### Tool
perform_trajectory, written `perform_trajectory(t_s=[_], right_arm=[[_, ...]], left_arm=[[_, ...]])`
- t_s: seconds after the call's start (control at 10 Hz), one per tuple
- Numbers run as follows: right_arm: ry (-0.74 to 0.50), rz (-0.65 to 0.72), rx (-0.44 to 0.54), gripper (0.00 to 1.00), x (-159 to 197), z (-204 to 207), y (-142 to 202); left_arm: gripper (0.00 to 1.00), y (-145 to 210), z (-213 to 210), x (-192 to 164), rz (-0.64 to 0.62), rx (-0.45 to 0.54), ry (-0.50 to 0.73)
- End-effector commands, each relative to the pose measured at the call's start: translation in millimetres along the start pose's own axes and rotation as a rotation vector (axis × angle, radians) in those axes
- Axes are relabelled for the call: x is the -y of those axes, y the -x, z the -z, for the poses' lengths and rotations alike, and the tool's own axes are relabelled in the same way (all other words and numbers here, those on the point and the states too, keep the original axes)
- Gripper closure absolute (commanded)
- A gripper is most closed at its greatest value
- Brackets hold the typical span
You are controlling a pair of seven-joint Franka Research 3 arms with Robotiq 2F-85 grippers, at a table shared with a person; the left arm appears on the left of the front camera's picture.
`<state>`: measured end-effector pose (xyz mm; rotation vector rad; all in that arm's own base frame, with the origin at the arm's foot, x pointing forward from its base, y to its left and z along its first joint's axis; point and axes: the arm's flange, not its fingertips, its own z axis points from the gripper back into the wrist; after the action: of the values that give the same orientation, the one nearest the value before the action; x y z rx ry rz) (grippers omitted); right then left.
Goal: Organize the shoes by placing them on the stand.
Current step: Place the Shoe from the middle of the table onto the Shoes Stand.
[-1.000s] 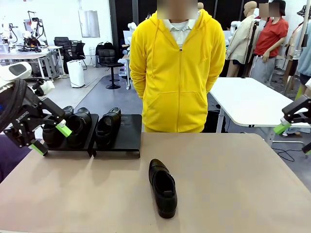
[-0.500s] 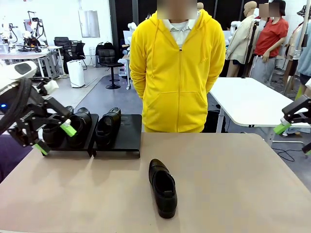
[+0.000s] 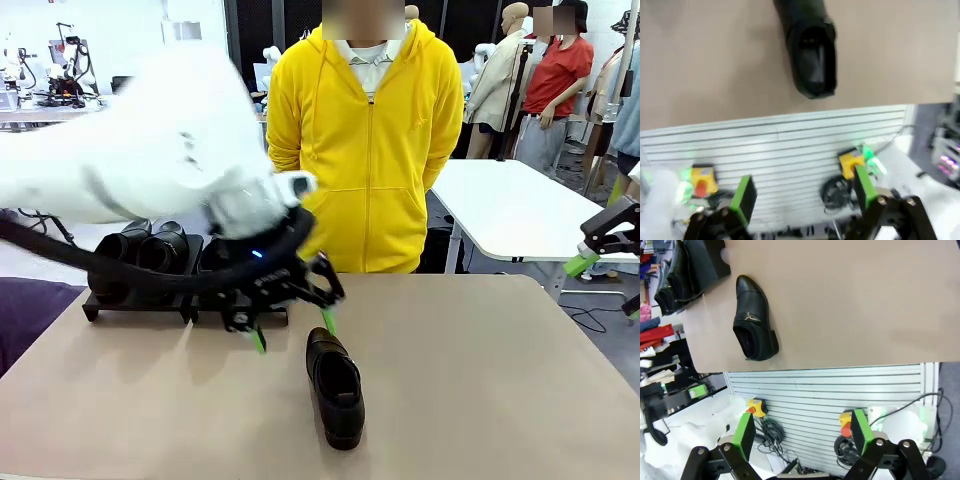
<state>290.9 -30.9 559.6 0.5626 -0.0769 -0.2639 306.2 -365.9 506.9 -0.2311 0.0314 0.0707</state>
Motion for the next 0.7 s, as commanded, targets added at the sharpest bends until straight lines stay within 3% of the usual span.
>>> perform_trajectory(t_s=[0.0, 0.1, 0.3, 0.4, 0.5, 0.6], right_arm=[[-0.014, -0.004, -0.01, 0.0, -1, -4, -1], [-0.014, -0.004, -0.01, 0.0, -1, -4, -1], [-0.014, -0.004, -0.01, 0.0, -1, -4, -1], [-0.014, -0.004, -0.01, 0.0, -1, -4, -1], [-0.014, -0.004, -0.01, 0.0, -1, -4, -1], [-0.014, -0.004, -0.01, 0.0, -1, -4, -1]], left_arm=[[0.0, -26, 12, 3, -0.138, -0.04, -0.149], [0.0, 0, 0, 0, 0.0, 0.0, 0.0], [0.0, 0, 0, 0, 0.0, 0.0, 0.0], [0.0, -12, 19, 5, -0.041, -0.017, -0.057], [0.0, -21, 39, 9, -0.166, 0.066, -0.131], [0.0, -28, 61, 12, -0.213, 0.167, -0.138]])
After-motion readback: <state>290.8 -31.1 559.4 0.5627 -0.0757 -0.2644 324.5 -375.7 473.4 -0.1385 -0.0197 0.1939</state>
